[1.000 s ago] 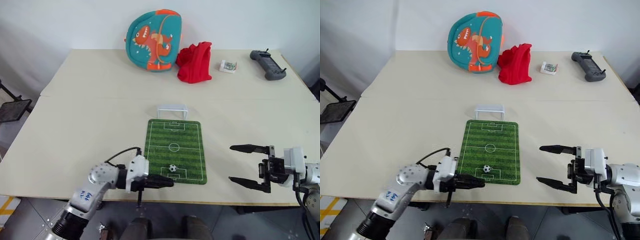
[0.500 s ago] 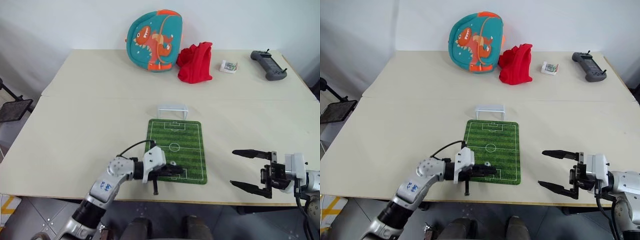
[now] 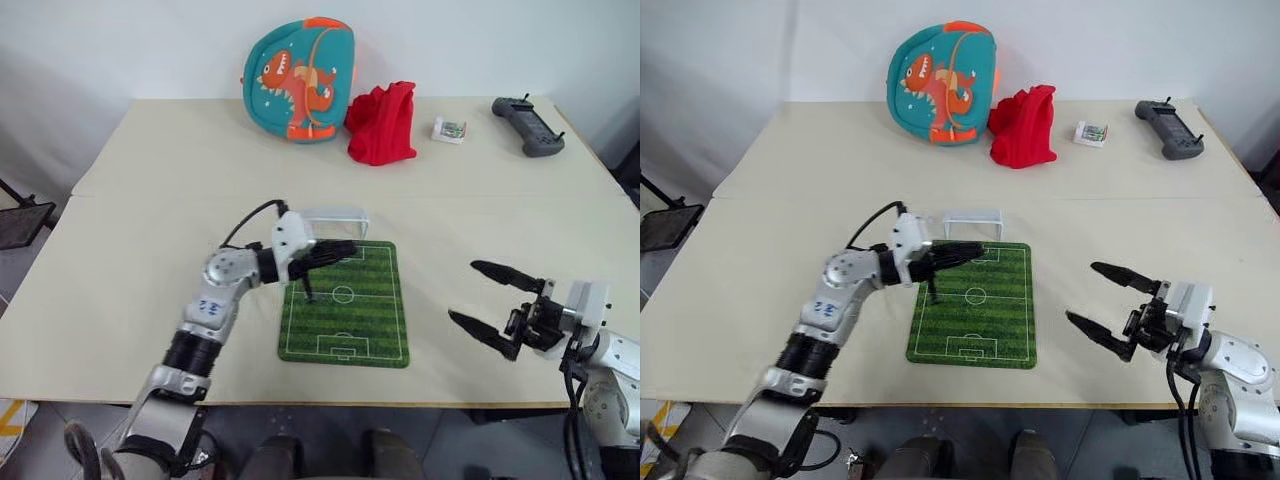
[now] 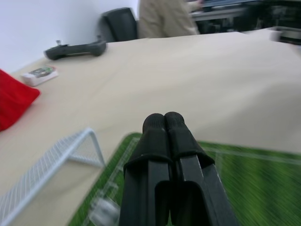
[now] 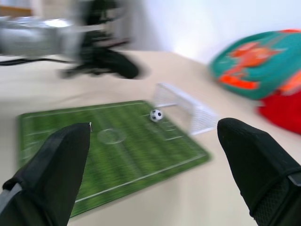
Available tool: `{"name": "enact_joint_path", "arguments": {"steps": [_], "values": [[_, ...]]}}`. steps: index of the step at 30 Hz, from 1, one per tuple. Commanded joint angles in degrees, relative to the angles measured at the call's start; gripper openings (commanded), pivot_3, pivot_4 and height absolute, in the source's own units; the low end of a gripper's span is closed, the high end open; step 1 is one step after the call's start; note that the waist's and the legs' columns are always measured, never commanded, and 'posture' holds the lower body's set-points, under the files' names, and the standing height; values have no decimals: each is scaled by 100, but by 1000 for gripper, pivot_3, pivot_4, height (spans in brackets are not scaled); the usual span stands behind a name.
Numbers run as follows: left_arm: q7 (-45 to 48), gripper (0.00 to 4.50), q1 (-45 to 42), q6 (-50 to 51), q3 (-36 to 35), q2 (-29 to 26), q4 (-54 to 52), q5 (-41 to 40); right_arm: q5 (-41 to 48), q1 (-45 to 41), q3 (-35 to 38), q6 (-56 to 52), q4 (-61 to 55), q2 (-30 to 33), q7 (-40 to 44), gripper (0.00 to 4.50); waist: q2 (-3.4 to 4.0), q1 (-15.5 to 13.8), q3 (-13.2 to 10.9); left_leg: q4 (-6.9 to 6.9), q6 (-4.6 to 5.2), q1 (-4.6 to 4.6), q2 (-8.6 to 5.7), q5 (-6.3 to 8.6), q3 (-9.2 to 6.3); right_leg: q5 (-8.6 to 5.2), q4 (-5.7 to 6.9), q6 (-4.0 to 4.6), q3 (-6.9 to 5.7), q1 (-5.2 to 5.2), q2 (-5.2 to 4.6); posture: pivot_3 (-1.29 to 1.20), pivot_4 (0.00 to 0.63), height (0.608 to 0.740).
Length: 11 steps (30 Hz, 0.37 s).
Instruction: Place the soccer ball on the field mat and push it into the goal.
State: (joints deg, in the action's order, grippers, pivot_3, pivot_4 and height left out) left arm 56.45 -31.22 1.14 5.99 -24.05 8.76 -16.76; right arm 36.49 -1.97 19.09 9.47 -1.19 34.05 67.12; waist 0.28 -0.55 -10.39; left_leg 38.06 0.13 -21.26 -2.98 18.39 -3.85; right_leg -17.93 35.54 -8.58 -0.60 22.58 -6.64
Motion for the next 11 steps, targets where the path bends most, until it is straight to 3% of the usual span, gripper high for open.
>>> {"name": "enact_joint_path", "arguments": {"steps": [1,7,11], "values": [[494,21,423,175,-433,-534,-684,-479,-24,-103,192,163,94,-112,-231,4500,0,16,0,1,0,1,0,0,0,0,-2,1,1,0,0,0,150,740],[271,21,1458,780,-1408,-1333,-1290,-866,-156,-272,198,397,353,-203,-325,4500,0,-61,0,5,4,2,-6,1,-4,0,-6,1,7,-5,-7,0,150,740],[-166,21,1993,678,-1888,-1382,-1565,-806,-214,-345,202,504,506,-194,-314,4500,0,-60,0,-6,1,5,0,3,-4,-3,-7,6,11,-1,-5,0,150,740]]}}
